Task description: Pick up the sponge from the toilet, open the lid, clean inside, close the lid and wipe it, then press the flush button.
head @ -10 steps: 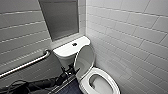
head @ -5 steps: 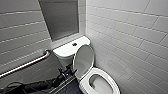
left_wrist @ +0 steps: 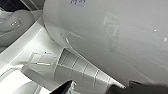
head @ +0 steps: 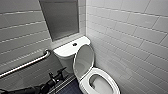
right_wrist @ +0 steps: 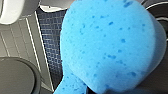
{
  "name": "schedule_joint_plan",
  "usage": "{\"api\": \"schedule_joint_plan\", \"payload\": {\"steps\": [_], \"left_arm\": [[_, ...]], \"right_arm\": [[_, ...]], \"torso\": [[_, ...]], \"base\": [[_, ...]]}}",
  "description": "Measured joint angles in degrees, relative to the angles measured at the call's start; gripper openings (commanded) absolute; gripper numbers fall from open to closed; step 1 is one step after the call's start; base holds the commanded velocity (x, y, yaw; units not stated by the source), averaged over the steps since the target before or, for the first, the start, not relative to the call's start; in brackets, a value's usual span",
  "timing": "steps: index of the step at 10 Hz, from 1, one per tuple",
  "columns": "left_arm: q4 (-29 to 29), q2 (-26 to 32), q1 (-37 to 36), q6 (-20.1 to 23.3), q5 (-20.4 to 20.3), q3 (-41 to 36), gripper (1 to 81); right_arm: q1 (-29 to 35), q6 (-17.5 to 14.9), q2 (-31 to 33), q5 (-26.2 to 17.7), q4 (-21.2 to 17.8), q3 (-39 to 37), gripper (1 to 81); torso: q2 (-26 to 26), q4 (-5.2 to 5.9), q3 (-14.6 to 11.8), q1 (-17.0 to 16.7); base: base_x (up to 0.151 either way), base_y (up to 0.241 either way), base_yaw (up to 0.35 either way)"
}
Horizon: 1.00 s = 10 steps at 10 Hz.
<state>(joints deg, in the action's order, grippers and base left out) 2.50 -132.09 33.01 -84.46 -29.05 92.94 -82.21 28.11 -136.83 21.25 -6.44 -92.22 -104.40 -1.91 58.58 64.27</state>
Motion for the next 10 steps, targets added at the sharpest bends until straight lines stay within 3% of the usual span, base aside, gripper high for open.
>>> {"api": "schedule_joint_plan", "payload": {"steps": [2, 6, 10], "left_arm": [[-8.8, 2.3, 2.0, -0.1, 2.0, -3.7, 81.1], [-40.0, 9.5, 5.2, -0.9, 17.0, -14.4, 81.1], [-60.3, 13.3, 19.8, -1.1, 25.8, -21.4, 81.1]], "right_arm": [[0.0, 0.0, 0.0, 0.0, 0.6, 0.0, 1.0], [0.0, 0.0, 1.5, -0.3, 4.7, 0.0, 1.0], [1.1, 0.0, 3.6, -0.5, 8.2, 4.2, 1.0]], "torso": [[0.0, 0.0, 0.0, 0.0], [0.0, 0.0, 0.0, 0.0], [0.0, 0.0, 0.0, 0.0]], "base": [[0.0, 0.0, 0.0], [0.0, 0.0, 0.0], [0.0, 0.0, 0.0]]}}
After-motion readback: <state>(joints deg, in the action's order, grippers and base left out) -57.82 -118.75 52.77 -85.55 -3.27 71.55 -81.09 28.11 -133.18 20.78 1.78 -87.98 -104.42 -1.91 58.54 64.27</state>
